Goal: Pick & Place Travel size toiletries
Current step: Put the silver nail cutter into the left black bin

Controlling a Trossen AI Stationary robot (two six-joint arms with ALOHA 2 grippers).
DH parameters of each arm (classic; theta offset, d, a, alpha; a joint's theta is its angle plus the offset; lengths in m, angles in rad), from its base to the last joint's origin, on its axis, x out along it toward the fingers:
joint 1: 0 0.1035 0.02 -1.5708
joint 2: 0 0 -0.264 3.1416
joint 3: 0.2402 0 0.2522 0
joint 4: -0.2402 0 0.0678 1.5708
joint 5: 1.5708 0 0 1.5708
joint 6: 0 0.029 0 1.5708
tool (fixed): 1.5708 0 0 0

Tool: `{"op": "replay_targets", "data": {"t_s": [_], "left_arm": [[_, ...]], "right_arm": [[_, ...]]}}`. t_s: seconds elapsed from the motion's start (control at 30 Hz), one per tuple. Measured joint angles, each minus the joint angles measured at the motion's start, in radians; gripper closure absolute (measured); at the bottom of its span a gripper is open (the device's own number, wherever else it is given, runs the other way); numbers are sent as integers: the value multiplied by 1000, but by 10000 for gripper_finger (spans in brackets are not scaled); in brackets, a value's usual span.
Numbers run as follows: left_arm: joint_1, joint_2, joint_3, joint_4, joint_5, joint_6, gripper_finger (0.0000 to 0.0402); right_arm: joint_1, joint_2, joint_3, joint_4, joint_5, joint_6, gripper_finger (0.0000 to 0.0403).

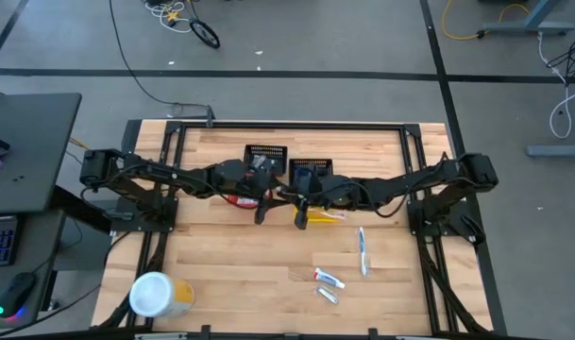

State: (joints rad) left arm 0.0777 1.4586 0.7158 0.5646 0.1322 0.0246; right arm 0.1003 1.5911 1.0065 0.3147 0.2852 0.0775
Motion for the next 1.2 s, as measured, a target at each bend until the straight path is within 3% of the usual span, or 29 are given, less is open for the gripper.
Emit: {"op": "replay_targets", "data": {"t_s": [0.27, 0.5, 0.63, 0.77, 0.93, 1.03, 1.2], "left_arm": [[0, 0, 0, -40, -51, 1, 296], [0, 0, 0, -83, -103, -20, 375], [0, 0, 0, -92, -152, -47, 376], [7, 0, 0, -152, -292, -114, 371], [70, 0, 0, -298, -465, -114, 368], [151, 0, 0, -359, -464, -89, 376], [300, 0, 0, -450, -344, 17, 366]], "right_arm": [[-19, 12, 0, 9, 1, 1, 344], [-33, 12, 0, -23, -1, 3, 304], [-34, 12, 1, -54, 7, -11, 276], [-31, -5, 1, -156, 104, 9, 258], [-29, -22, 1, -368, 167, 190, 252], [-30, -22, 1, -450, 92, 291, 251], [-17, -22, 1, -479, -10, 351, 251]]}}
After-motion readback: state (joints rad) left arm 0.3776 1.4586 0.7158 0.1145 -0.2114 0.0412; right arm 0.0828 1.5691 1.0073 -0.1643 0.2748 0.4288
